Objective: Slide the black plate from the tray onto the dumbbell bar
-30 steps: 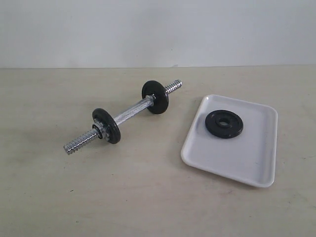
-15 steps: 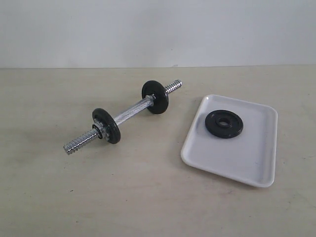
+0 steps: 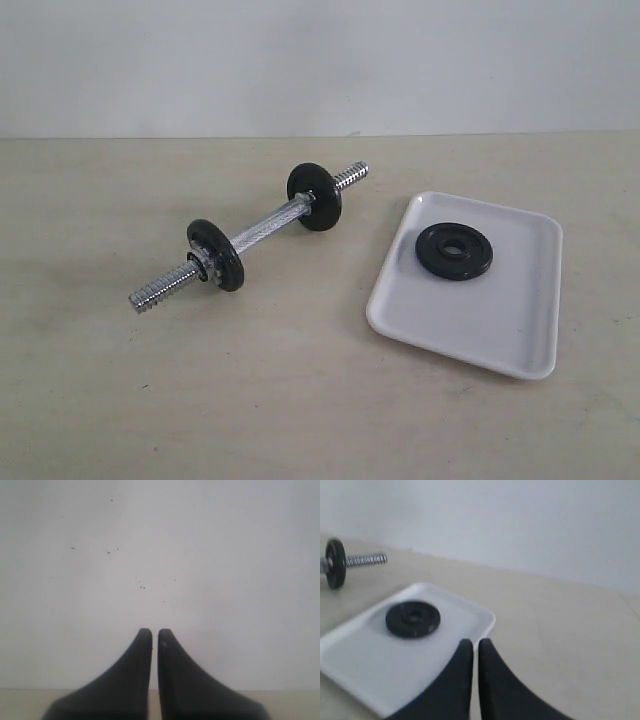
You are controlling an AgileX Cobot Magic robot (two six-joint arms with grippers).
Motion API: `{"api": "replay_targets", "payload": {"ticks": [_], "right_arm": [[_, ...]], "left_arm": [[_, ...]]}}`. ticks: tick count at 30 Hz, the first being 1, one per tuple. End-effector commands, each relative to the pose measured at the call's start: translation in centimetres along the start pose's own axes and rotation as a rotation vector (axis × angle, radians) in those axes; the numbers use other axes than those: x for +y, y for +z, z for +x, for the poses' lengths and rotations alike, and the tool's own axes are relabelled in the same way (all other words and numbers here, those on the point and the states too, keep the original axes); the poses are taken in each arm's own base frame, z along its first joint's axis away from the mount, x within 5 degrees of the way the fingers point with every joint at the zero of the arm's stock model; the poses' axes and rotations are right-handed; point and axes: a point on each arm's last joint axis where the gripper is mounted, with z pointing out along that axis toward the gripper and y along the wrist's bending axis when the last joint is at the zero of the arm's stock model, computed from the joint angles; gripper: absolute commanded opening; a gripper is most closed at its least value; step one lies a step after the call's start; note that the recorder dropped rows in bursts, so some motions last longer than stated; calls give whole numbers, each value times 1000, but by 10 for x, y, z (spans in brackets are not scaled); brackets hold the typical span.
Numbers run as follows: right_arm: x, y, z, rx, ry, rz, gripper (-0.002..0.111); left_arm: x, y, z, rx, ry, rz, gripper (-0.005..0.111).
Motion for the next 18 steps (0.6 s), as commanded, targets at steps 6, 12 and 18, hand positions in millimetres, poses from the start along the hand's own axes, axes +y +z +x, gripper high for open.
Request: {"api": "replay_targets", "payload": {"ticks": [6, 12, 18], "right_arm": [[5, -19, -55, -654, -15, -51, 0], [5, -43, -77, -999, 193, -175, 0], [-9, -50, -83, -1060, 717, -325, 0]], "left_arm": [[0, 0, 2, 11, 0, 20, 4], [0, 0, 2, 11, 0, 20, 4], [0, 0, 1, 1, 0, 16, 4]]}}
